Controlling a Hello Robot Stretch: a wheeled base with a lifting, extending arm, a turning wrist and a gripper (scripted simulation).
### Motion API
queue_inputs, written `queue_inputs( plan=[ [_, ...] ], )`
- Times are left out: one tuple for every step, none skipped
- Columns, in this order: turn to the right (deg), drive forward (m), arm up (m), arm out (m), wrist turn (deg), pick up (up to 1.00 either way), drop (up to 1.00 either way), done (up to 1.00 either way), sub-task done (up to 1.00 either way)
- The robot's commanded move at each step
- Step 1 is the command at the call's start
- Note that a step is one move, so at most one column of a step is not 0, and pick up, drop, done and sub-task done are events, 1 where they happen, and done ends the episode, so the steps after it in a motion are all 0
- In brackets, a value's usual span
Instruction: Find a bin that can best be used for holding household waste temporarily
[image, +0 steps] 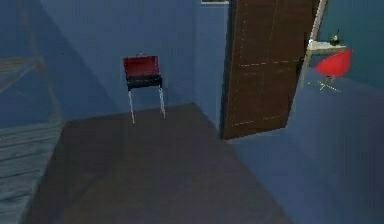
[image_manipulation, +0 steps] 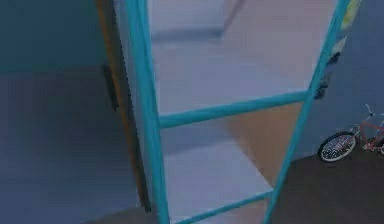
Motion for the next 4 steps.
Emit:
queue_inputs(
  plan=[
    [39.0, 0.00, 0.00, 0.00, 0.0, 0.00, 0.00, 0.00, 0.00],
    [0.0, 1.00, 0.00, 0.00, 0.0, 0.00, 0.00, 0.00, 0.00],
    [3.0, 0.00, 0.00, 0.00, 0.0, 0.00, 0.00, 0.00, 0.00],
    [0.0, 1.00, 0.00, 0.00, 0.0, 0.00, 0.00, 0.00, 0.00]
  ],
)
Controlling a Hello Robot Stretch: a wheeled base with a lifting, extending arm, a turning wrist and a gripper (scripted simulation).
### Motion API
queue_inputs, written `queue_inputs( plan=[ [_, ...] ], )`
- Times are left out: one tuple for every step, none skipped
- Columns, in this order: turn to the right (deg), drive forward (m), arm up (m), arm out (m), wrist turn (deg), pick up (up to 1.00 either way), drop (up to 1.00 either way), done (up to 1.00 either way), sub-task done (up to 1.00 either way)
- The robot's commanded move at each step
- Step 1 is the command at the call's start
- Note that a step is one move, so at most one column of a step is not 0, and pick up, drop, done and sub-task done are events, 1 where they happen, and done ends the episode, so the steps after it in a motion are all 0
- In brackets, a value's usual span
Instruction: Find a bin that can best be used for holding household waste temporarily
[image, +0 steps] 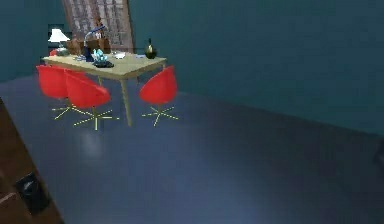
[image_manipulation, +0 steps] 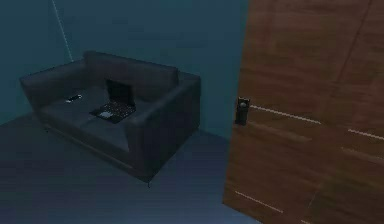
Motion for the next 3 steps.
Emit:
queue_inputs(
  plan=[
    [0.0, 0.45, 0.00, 0.00, 0.0, 0.00, 0.00, 0.00, 0.00],
    [-36.0, 0.00, 0.00, 0.00, 0.0, 0.00, 0.00, 0.00, 0.00],
    [0.0, 0.70, 0.00, 0.00, 0.0, 0.00, 0.00, 0.00, 0.00]
  ],
)
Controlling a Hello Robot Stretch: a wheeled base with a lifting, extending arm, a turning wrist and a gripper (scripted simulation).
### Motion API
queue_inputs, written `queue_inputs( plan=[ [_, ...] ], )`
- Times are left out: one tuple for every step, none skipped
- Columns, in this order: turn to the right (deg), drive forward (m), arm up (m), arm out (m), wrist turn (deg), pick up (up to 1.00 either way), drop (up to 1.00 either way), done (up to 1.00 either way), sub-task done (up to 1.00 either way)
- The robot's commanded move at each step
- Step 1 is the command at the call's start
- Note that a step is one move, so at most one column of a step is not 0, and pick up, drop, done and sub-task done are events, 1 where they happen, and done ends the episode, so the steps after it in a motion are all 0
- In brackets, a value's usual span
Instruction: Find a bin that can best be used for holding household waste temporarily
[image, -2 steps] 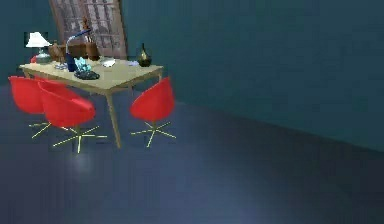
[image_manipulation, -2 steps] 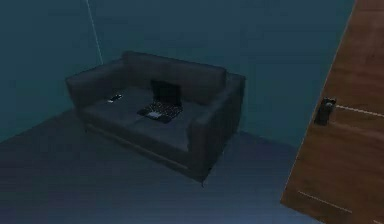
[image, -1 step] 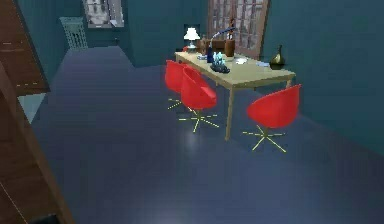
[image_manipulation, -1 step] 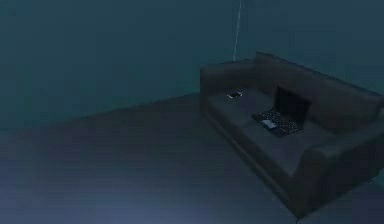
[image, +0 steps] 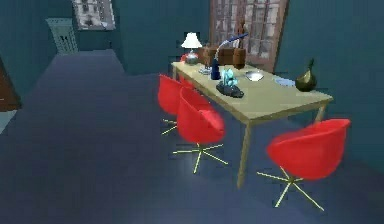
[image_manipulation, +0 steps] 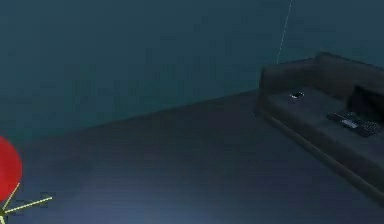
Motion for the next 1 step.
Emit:
queue_inputs(
  plan=[
    [-27.0, 0.00, 0.00, 0.00, 0.0, 0.00, 0.00, 0.00, 0.00]
  ],
)
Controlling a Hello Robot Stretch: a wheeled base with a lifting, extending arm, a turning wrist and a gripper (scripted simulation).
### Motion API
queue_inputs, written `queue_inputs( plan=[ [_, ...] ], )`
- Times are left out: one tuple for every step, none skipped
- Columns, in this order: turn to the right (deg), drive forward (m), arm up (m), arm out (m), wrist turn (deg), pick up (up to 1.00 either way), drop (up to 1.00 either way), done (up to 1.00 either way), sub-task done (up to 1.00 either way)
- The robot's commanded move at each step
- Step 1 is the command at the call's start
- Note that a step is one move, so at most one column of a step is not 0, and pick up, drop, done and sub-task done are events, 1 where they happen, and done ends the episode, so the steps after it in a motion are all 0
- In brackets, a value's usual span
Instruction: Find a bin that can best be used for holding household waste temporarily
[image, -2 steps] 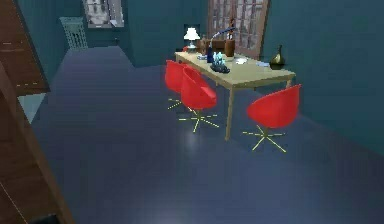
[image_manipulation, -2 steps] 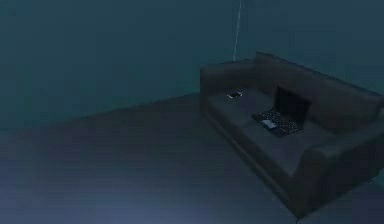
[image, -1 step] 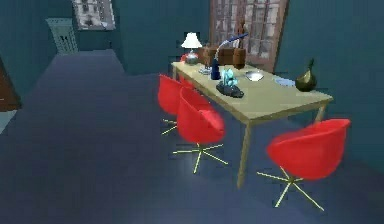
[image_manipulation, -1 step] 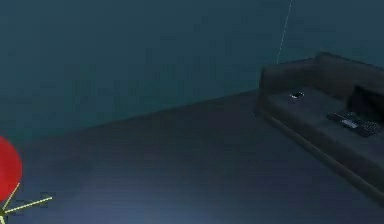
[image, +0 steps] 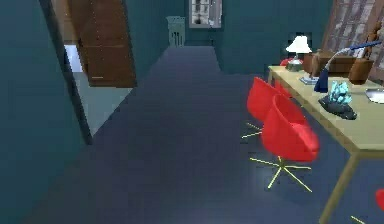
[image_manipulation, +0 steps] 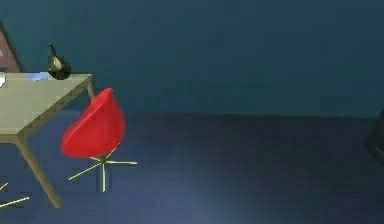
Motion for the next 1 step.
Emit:
queue_inputs(
  plan=[
    [0.0, 1.00, 0.00, 0.00, 0.0, 0.00, 0.00, 0.00, 0.00]
  ],
)
